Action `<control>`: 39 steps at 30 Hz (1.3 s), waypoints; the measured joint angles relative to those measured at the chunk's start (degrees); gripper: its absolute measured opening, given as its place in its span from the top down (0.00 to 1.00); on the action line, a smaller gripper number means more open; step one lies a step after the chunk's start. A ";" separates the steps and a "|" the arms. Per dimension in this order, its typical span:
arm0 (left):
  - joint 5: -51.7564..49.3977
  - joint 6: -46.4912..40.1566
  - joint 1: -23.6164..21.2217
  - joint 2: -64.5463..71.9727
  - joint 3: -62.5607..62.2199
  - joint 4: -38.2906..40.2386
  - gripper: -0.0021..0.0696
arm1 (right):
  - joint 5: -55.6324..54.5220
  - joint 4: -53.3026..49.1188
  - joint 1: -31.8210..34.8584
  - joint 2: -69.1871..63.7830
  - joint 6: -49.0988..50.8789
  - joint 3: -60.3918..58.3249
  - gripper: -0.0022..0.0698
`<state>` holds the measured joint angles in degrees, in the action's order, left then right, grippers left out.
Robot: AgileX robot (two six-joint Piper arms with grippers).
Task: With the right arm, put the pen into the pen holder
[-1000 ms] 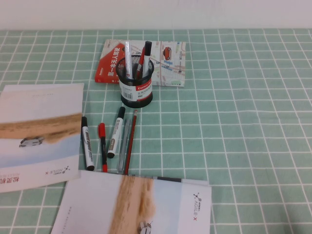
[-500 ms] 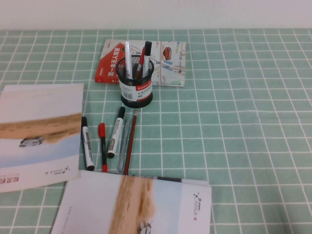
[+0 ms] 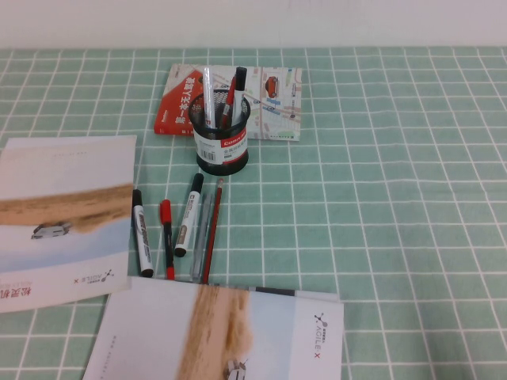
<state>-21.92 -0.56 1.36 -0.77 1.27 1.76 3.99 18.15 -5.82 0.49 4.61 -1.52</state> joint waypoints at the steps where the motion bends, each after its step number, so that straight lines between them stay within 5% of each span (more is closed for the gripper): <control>1: 0.00 0.00 0.00 0.00 0.00 0.00 0.98 | -0.44 1.44 0.00 0.00 0.00 0.00 1.00; 9: 0.00 0.00 0.00 0.00 0.00 0.00 0.98 | 8.93 15.27 0.00 -5.18 0.11 3.32 1.00; 23: 0.00 0.00 0.00 0.00 0.00 0.00 0.98 | 36.21 8.17 -0.28 -51.88 -3.26 34.61 1.00; 39: 0.00 0.00 0.00 0.00 0.00 0.00 0.98 | 38.21 -2.88 -26.59 -100.86 5.06 75.10 1.00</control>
<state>-21.92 -0.56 1.36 -0.77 1.27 1.76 42.21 15.27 -32.41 -100.37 9.67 73.59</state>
